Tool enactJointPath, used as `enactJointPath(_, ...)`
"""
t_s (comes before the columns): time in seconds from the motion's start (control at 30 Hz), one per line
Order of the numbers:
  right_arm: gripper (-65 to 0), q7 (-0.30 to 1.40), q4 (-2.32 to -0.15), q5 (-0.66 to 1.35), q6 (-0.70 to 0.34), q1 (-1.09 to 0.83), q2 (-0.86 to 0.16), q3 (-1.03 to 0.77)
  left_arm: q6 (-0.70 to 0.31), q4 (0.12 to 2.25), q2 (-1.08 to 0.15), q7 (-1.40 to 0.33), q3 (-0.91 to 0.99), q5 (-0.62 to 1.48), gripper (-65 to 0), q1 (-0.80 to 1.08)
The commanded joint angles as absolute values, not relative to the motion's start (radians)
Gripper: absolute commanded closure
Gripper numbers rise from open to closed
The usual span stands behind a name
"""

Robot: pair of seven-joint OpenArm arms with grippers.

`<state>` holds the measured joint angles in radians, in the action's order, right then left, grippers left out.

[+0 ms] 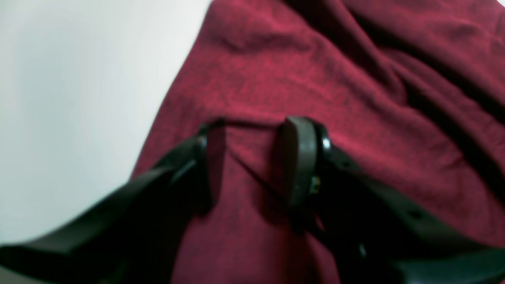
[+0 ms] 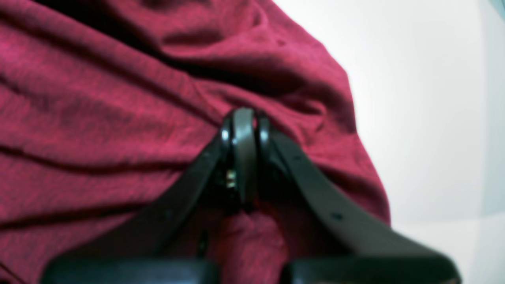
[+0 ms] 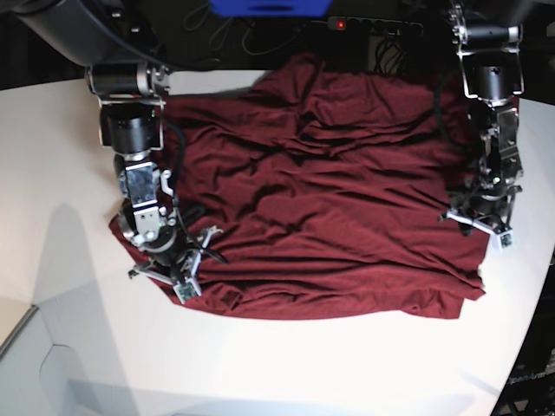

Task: Layout the t-shirt on the table in an organized manner, then fold the t-shirt properly
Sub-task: 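Hold the shirt with both grippers and pull it apart to flatten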

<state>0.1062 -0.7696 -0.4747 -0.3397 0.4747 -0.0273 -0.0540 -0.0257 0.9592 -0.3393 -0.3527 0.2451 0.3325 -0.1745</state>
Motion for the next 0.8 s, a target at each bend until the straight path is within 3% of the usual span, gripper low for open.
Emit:
enactJointPath(0.0, -1.9, 0.093, -0.768, -0.472, -0.334, 0.507, -0.047, -0.053, -0.001, 0.952, -0.358, -0.412, 0.248, 0.332, -24.3, -0.159)
enactJointPath(0.43, -1.9, 0.093, -0.746, -0.473, -0.334, 0.493, -0.094, -0.127, -0.001, 0.977, -0.389, -0.417, 0.249, 0.334, -24.3, -0.159)
enactJointPath(0.77, -1.9, 0.024, -0.719, -0.473, -0.334, 0.576, -0.101, -0.137, 0.004, 1.245, -0.344, -0.417, 0.249, 0.334, -24.3, -0.228)
